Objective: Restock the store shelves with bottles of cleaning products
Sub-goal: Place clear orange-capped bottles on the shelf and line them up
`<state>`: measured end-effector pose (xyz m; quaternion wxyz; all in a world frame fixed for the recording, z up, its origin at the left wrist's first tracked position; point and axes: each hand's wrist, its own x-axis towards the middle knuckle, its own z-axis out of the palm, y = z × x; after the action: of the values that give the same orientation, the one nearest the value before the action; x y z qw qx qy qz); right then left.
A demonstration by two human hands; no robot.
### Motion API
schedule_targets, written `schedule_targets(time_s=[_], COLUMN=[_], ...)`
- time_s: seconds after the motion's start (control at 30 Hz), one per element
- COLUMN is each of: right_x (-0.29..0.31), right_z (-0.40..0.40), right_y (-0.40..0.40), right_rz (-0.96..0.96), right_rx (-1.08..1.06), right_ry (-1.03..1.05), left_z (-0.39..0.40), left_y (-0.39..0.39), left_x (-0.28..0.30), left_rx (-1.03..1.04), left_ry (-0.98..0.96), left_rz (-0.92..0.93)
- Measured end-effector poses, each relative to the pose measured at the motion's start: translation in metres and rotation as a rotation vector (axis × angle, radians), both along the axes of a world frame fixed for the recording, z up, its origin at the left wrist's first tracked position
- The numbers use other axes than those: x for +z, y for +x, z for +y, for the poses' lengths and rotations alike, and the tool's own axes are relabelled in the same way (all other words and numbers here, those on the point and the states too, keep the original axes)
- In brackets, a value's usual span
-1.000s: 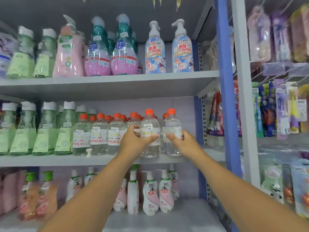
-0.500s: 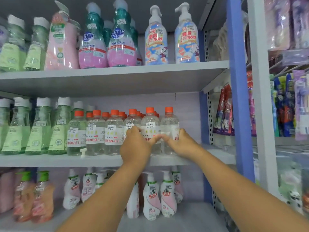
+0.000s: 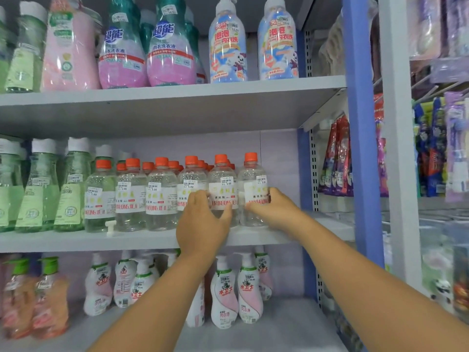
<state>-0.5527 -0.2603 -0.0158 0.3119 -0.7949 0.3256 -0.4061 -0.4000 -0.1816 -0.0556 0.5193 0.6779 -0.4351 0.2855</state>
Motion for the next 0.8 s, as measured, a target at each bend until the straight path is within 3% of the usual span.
schedule_targets(time_s=[0.17,0.37,0.53,0.8], right_x=[-0.001,-0.01,-0.006,-0.011], right_z=[0.002,0.004,0.004,-0.003], right_y=[-0.011,0.003,-0.002,0.005], right_rz=[-0.041,0.14,0.068,0.096], right_rx=[0.06,-0.297,-0.139,-0.23], right_ry=[0.047,-0.224,-0.063,-0.157], left_z=[-0.004,-0.005,-0.001,-0.003], left_y=[0.005,0.008,0.009,0.008], left_x=[-0.002,-0.003,-0.005,-0.002], left_rx=[-0.024,-0.056,-0.047,-0.034], left_ry=[0.037,0.04,0.025,0.054], left_rz=[0.054,0.09,0.077,0.092])
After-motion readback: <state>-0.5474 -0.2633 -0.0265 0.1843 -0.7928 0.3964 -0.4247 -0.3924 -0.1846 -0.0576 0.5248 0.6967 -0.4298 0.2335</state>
